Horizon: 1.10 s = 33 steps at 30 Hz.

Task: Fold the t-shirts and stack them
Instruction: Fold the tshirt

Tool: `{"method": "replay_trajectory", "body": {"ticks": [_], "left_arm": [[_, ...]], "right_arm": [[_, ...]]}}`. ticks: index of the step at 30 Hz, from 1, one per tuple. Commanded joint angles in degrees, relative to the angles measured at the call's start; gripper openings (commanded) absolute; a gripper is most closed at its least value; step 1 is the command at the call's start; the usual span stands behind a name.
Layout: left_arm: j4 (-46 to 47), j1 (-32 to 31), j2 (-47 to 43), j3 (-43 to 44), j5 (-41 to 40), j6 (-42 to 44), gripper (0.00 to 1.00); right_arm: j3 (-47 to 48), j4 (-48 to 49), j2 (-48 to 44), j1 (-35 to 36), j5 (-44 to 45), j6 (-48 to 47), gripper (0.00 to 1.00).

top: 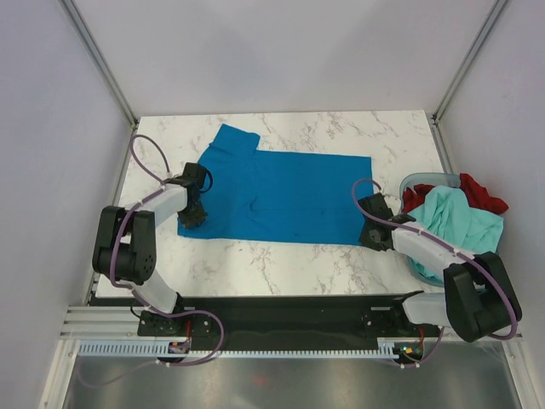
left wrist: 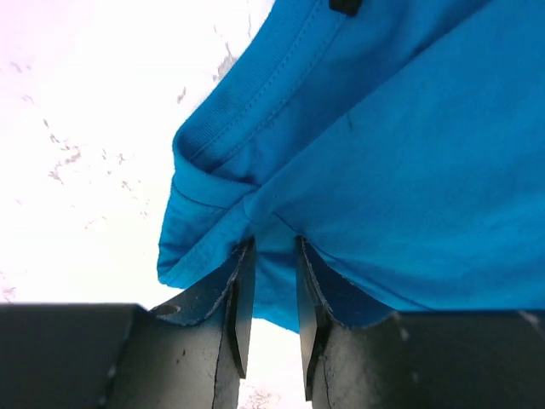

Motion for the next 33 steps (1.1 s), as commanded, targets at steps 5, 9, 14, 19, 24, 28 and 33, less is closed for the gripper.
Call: {"method": "replay_trajectory", "body": {"ticks": [5,9,14,19,24,28,33], "left_arm": [[-3.2,0.4,2.7,3.3,-10.5,-1.4,0.34],[-4.2,0.4,3.7,4.5,-11.1,-0.8,0.35],[-8.0,0.4,-0.8,7.2,-10.0,1.2,0.39],[-10.2,0.4,-8.4,14.0,-0.6,2.5,0.47],[-7.1,0.4,-7.5,16.6,11.6,0.2,0.43],[-4.0,0.4,-4.6,13.5,13.9,-2.1,0.36],[0.0,1.2,-0.7,8.5,15.7,-4.4,0.17]], "right_arm": [[-2.6,0.0,-1.2,0.1,4.1,4.3,0.2],[-4.0,-0.5,-2.0,0.2,3.5,5.7,0.2],[-2.9,-3.8,-7.1,0.2,2.6,5.8,0.2],[3.2,-4.8,-12.0,0.1,-2.3,2.6,0.27],[7.8,0.2,-8.0,0.2,-5.3,-1.5,0.28],[9.5,3.7,-2.4,0.1,-5.2,-3.9,0.25],[7.3,8.0,1.4,0.1,-5.0,-4.8,0.24]]}}
